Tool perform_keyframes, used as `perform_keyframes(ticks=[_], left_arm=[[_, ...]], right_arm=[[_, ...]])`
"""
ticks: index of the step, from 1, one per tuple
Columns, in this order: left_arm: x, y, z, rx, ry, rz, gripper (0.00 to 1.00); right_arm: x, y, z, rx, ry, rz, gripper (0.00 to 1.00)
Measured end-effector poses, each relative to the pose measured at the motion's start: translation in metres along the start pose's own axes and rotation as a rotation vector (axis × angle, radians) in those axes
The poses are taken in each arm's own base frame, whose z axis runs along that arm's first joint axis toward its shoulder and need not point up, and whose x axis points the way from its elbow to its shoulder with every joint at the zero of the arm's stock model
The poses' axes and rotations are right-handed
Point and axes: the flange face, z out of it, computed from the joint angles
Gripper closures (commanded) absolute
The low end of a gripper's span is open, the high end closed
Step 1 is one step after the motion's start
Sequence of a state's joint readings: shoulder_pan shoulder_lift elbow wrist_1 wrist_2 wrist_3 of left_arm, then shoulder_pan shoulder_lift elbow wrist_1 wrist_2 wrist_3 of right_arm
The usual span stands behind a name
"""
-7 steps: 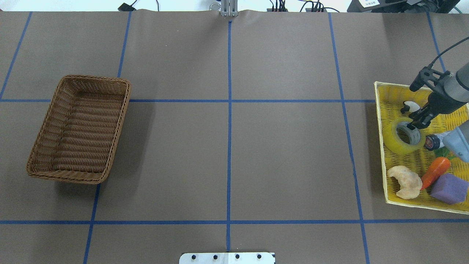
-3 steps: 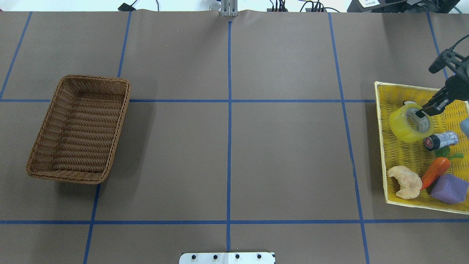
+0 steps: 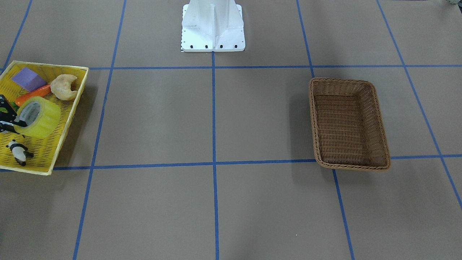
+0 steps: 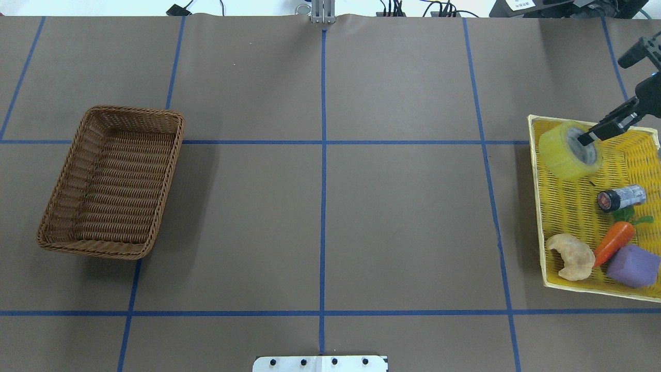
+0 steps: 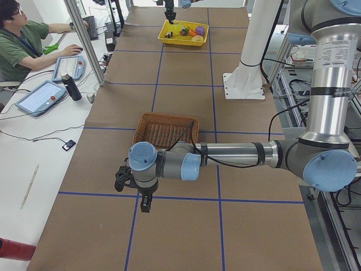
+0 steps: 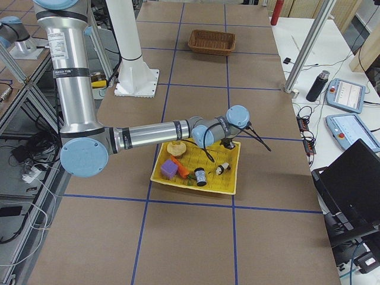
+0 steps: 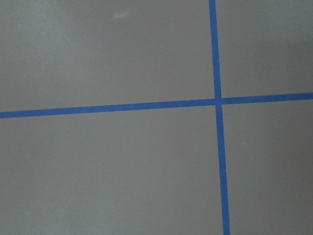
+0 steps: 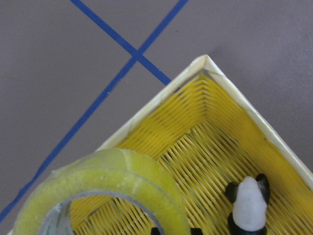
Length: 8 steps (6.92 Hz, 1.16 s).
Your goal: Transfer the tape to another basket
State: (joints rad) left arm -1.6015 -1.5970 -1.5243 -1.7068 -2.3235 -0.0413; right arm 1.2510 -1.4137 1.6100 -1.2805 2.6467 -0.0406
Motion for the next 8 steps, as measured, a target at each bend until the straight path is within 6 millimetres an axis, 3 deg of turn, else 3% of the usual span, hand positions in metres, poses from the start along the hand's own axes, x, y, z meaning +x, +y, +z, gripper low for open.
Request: perform_keyframes(ticks=[3, 4, 8], left_arm=[[0.012, -0.029, -0.003, 0.251, 0.047, -0.003, 0.02], [0.028, -0.036, -0.001, 0.336, 0.095, -0.021, 0.02], [0.143, -0.04, 0.008, 0.451, 0.445, -0.247, 0.02]], right_arm=[[-0.081, -0.086, -0.025, 0.075, -0.06, 0.27, 1.0], [-0.105, -0.107, -0.032, 0.102, -0.08, 0.326, 1.0], [-0.179, -0.146, -0.048, 0.212, -0.203, 0.469, 1.0]])
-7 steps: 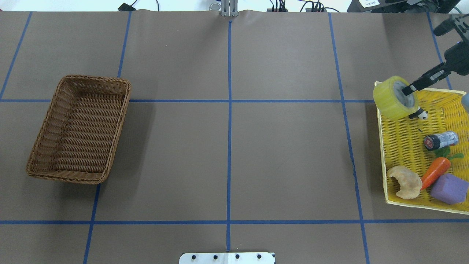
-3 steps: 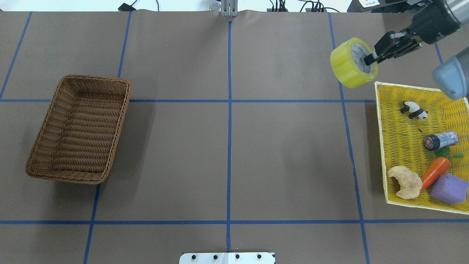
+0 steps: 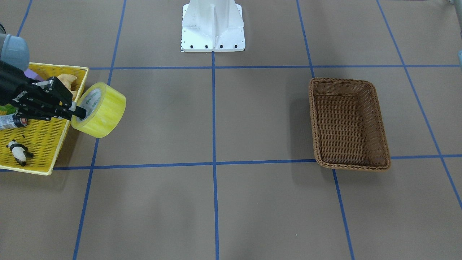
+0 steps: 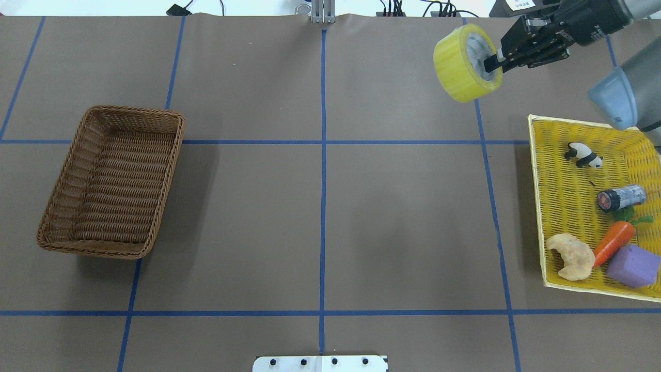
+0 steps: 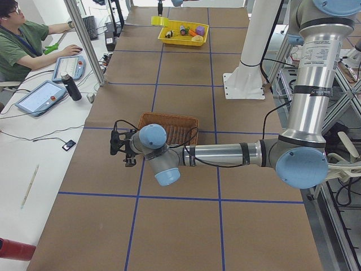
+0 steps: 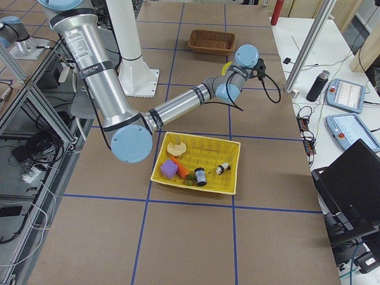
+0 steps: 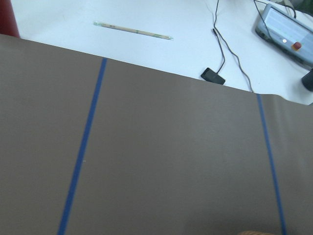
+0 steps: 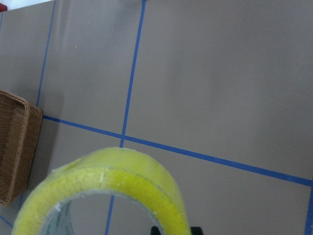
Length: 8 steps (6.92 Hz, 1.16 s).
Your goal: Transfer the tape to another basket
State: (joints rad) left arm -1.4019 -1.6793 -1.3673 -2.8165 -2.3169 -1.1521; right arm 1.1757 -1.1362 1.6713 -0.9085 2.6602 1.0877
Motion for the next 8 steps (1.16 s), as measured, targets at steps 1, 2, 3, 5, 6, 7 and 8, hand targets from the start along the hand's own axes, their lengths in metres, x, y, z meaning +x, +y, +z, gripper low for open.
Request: perform_keyframes(ticks=[1, 2, 3, 5, 6, 7, 8], left_arm=[[0.02, 0.005, 0.008, -0.005, 0.053, -0.059, 0.02], [0.041, 0.007, 0.016, -0.016, 0.094, -0.112, 0.02], [0.066, 0.006, 0.023, -0.027, 0.129, -0.159, 0.02], [0.148, 0.002, 0.046, -0.083, 0.222, -0.299, 0.02], [0.202, 0.005, 0.056, -0.14, 0.275, -0.415, 0.02], [0.25, 0.013, 0.06, -0.199, 0.318, -0.511, 0.02], [0.284, 0.024, 0.061, -0.251, 0.351, -0.565, 0.02]], right_arm=[[-0.017, 0.005, 0.006, 0.017, -0.037, 0.014, 1.0], [-0.036, 0.013, 0.019, 0.048, -0.083, 0.048, 1.0], [-0.056, 0.027, 0.041, 0.091, -0.152, 0.089, 1.0], [-0.085, 0.058, 0.084, 0.136, -0.293, 0.161, 1.0], [-0.096, 0.07, 0.095, 0.136, -0.335, 0.178, 1.0], [-0.106, 0.08, 0.099, 0.13, -0.363, 0.19, 1.0], [-0.115, 0.088, 0.102, 0.122, -0.385, 0.195, 1.0]])
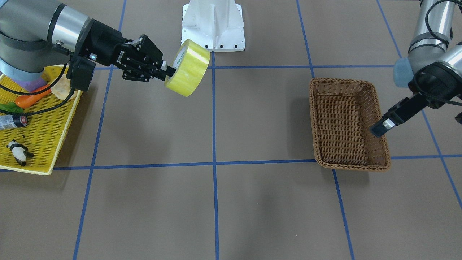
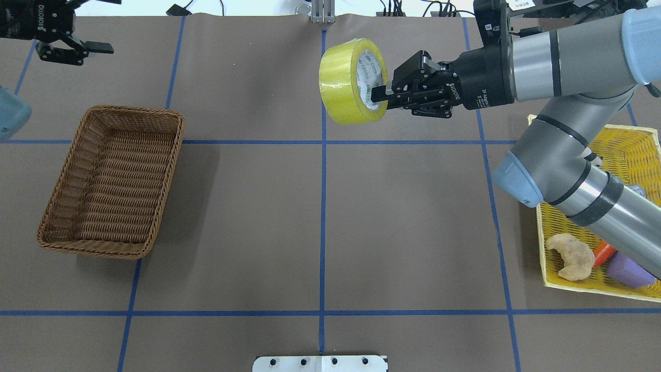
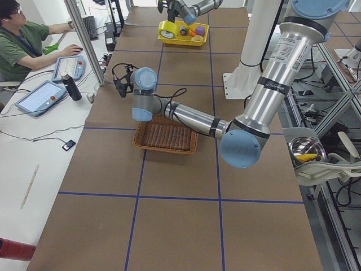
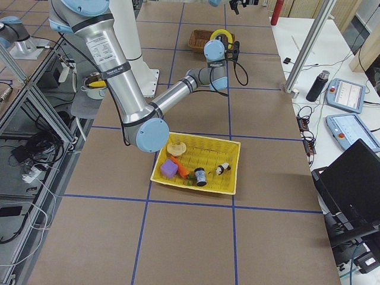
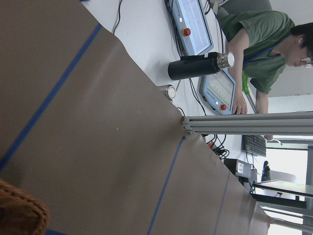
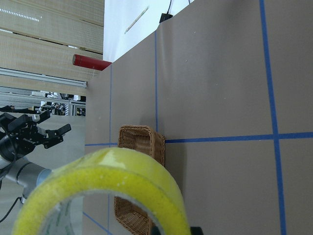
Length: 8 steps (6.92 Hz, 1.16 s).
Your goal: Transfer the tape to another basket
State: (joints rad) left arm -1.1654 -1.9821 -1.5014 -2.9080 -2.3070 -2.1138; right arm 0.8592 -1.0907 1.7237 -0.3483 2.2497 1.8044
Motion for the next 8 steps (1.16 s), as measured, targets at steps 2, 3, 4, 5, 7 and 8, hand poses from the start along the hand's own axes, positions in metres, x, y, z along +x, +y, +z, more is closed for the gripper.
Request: perform_keyframes(ticks=[2, 3, 4, 5, 7, 8], left_arm=[[0.013, 0.054, 0.031, -0.109, 0.012, -0.036, 0.02], [0.018, 0.09, 0.051, -0.18, 0.012, -0.047, 0.02], [0.023, 0.123, 0.067, -0.244, 0.01, -0.097, 0.02], [0.032, 0.142, 0.075, -0.283, 0.009, -0.159, 0.02], [0.042, 0.162, 0.08, -0.337, 0.022, -0.215, 0.02], [0.044, 0.168, 0.077, -0.368, 0.044, -0.226, 0.02]], right_arm=[[-0.002, 0.015, 0.012, -0.009, -0.019, 0.009, 1.0], [-0.002, 0.022, 0.017, -0.017, -0.024, 0.011, 1.0], [-0.002, 0.03, 0.023, -0.033, -0.035, 0.007, 1.0], [-0.001, 0.04, 0.028, -0.057, -0.056, -0.003, 1.0], [0.0, 0.059, 0.037, -0.101, -0.093, -0.021, 1.0], [-0.001, 0.064, 0.038, -0.114, -0.114, -0.032, 1.0]])
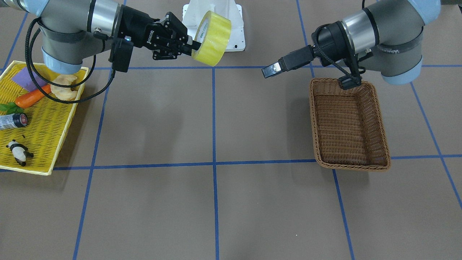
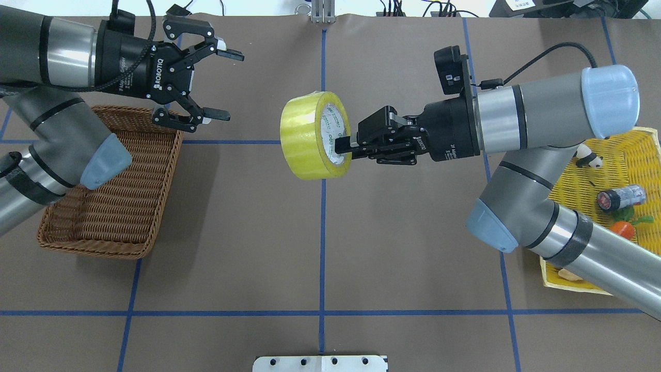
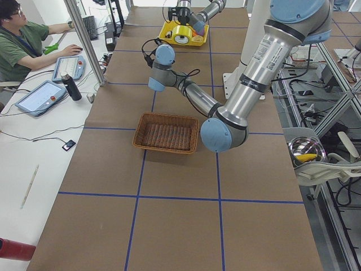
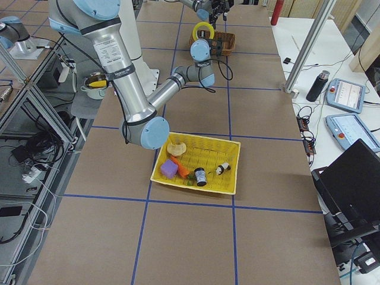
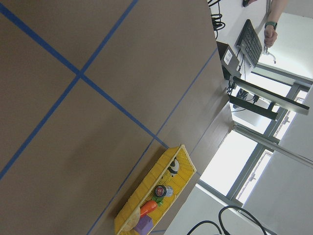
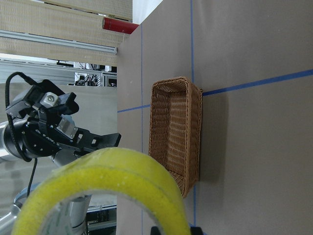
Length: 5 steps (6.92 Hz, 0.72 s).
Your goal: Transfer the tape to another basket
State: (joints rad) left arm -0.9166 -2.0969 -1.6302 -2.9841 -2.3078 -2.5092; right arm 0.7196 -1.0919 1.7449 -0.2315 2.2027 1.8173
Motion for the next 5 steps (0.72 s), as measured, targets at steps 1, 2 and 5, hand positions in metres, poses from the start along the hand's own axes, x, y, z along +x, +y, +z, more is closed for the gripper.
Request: perform_keyframes(ticks=[1, 2, 5], left_arm=[[0.0, 0.008, -0.003, -0.042, 0.029, 0.0, 0.02], [0.001, 0.015, -0.006, -0.082, 0.055, -0.005, 0.02], [0.0, 0.038, 0.0, -0.187, 0.182, -0.05, 0.02]], right_arm=[[-0.001, 0.004, -0.001, -0.01, -0.021, -0.006, 1.0], [-0.003, 0.007, -0.003, -0.017, -0.045, -0.001, 1.0], [-0.004, 0.013, -0.01, -0.032, -0.094, -0.004, 1.0]])
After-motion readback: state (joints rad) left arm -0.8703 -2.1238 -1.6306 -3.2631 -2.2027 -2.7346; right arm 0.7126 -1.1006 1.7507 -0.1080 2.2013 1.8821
